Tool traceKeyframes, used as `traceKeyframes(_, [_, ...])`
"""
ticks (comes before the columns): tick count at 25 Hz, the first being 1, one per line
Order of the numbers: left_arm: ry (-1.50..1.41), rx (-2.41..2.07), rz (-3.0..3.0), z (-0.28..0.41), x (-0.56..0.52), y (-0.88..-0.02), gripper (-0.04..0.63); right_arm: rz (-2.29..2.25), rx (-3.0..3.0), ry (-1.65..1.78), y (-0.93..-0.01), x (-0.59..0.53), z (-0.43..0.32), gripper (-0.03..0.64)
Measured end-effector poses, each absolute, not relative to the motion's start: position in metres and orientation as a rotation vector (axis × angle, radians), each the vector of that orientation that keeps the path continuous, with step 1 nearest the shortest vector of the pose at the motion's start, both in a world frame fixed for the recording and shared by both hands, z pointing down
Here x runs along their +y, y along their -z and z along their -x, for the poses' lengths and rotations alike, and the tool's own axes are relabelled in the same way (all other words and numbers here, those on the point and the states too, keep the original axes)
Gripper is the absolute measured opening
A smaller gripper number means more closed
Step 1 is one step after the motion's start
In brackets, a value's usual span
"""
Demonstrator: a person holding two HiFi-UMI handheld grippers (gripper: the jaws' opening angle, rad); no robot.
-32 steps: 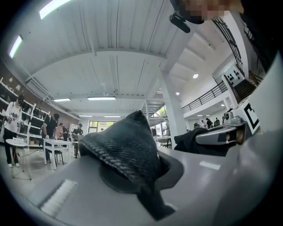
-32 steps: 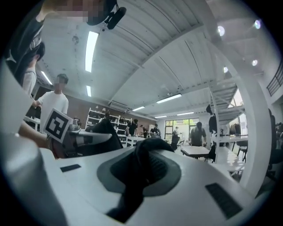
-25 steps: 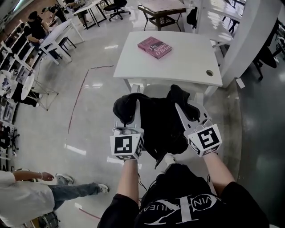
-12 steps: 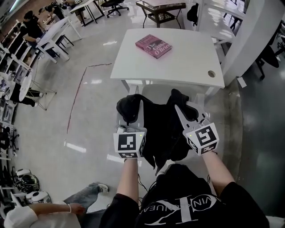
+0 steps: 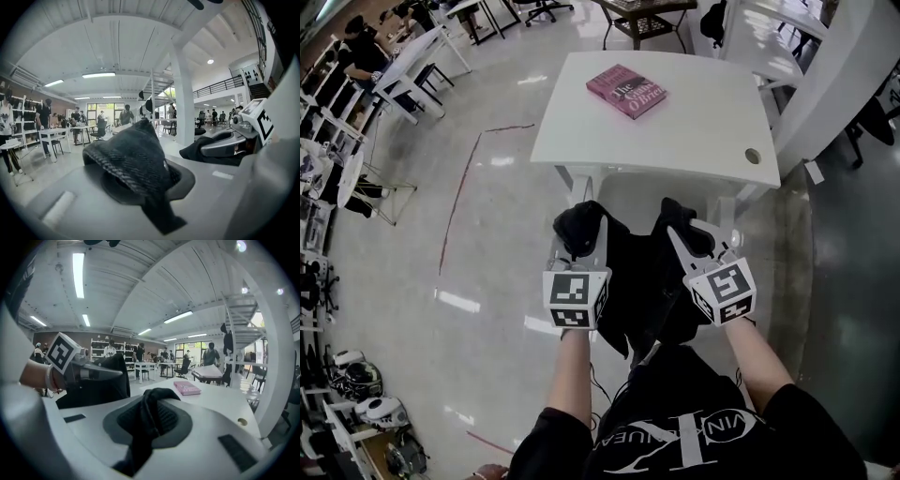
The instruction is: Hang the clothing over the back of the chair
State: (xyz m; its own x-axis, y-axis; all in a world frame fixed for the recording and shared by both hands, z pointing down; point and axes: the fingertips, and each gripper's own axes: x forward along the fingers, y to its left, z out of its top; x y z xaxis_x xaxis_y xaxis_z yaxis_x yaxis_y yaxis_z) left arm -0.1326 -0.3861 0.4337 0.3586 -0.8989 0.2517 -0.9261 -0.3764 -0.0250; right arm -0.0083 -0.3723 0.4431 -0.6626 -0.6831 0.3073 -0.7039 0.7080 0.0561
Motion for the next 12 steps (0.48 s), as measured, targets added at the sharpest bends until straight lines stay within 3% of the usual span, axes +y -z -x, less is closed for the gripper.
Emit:
traceKeyframes(5, [-0.492,-1.525,-2.458,0.12,-0.393,-0.461,0.076,-1.045,-2.552,-0.216,-0.469,-0.381,0.009,0.035])
traceKeyframes(12, [-0.625,-1.323,-2.361,0.112,-0.39,-0.493,0.174,-1.016,-2.531,-0.277,-0.485,-0.382,0.01,0.035])
